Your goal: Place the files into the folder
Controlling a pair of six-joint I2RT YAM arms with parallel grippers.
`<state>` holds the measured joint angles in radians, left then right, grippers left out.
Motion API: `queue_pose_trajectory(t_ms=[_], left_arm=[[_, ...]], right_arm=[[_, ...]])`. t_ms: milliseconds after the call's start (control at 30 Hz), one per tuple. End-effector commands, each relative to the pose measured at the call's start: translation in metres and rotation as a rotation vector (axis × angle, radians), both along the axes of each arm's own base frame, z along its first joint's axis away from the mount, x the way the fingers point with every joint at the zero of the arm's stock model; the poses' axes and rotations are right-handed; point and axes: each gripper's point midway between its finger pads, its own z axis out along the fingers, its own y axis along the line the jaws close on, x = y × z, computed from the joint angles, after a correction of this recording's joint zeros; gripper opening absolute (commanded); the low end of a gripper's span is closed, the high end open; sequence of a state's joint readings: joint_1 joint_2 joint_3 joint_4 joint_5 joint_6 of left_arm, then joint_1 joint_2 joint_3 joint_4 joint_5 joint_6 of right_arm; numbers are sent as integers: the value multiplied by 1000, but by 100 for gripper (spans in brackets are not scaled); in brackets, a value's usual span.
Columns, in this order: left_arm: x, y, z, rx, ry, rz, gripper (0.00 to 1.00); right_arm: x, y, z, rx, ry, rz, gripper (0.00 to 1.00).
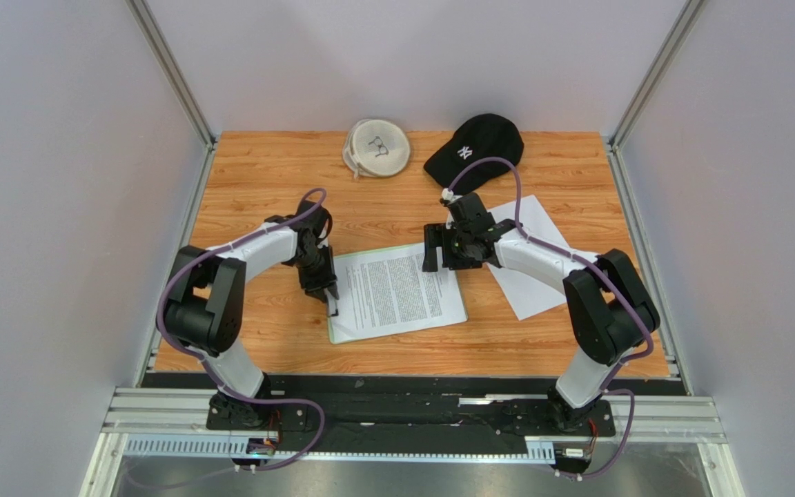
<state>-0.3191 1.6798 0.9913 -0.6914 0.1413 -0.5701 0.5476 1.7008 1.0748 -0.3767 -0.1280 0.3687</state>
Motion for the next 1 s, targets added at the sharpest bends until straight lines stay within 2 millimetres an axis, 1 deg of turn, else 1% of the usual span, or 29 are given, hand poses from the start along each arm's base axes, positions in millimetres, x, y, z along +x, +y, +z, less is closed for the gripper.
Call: queue_pose_trajectory(t_ms=[0, 100, 133, 200, 267, 300, 333, 367, 400, 433, 467, 500, 533, 567, 600, 633, 667, 700, 733, 767, 800, 833, 867, 900, 933, 967], left_arm=[[6, 6, 2, 47, 1, -22, 5], [6, 10, 2, 68, 0, -28, 14], [6, 10, 2, 67, -2, -31, 20], [5, 13, 3, 87, 4, -36, 28], [8, 18, 7, 114, -10, -50, 39], [7, 23, 13, 131, -14, -50, 48], [8, 26, 17, 146, -23, -53, 74], [12, 28, 25, 149, -45, -61, 85], [11, 32, 37, 146, -60, -53, 92], [13, 34, 47, 142, -79, -50, 93], [18, 34, 61, 132, -115, -50, 93], [16, 35, 80, 122, -154, -50, 93], [19, 33, 95, 113, -194, -50, 93], [26, 25, 115, 71, -253, -56, 94], [30, 16, 137, 18, -327, -65, 94], [35, 3, 152, -42, -379, -78, 94], [39, -17, 166, -133, -421, -83, 93], [53, -50, 186, -223, -541, -135, 92], [59, -74, 192, -282, -586, -175, 89], [65, -96, 197, -321, -621, -195, 86], [74, -136, 190, -366, -645, -255, 84], [79, -158, 188, -397, -658, -283, 81], [89, -182, 202, -435, -701, -299, 79], [93, -221, 181, -458, -688, -352, 77], [104, -248, 203, -508, -746, -383, 74], [108, -269, 205, -526, -763, -405, 73]], right_arm=[[19, 6, 24, 12, -88, 1, 80], [19, 5, 27, 10, -92, 0, 80], [18, 6, 28, 15, -92, 1, 80], [18, 5, 29, 16, -87, -1, 80], [17, 5, 31, 27, -78, -6, 80], [19, 0, 32, 32, -70, -20, 80], [19, -2, 33, 42, -59, -24, 80], [20, -7, 35, 46, -51, -46, 80], [26, -20, 35, 42, -44, -90, 80], [26, -31, 33, 23, -24, -123, 80], [30, -42, 34, 13, -13, -169, 81], [36, -63, 33, -6, 2, -240, 81], [31, -84, 28, -52, 39, -295, 81], [31, -99, 26, -63, 58, -342, 81], [30, -124, 25, -59, 74, -423, 82], [25, -144, 21, -91, 95, -493, 81], [23, -162, 20, -117, 94, -570, 81], [16, -181, 15, -136, 107, -637, 81], [14, -192, 20, -146, 83, -678, 81], [12, -203, 21, -164, 70, -713, 81], [11, -218, 20, -160, 79, -760, 81], [7, -224, 18, -146, 92, -796, 80], [4, -228, 17, -127, 108, -817, 80], [1, -245, 16, -109, 124, -879, 80], [-10, -244, 13, -71, 157, -888, 80], [-15, -247, 12, -56, 164, -907, 80]])
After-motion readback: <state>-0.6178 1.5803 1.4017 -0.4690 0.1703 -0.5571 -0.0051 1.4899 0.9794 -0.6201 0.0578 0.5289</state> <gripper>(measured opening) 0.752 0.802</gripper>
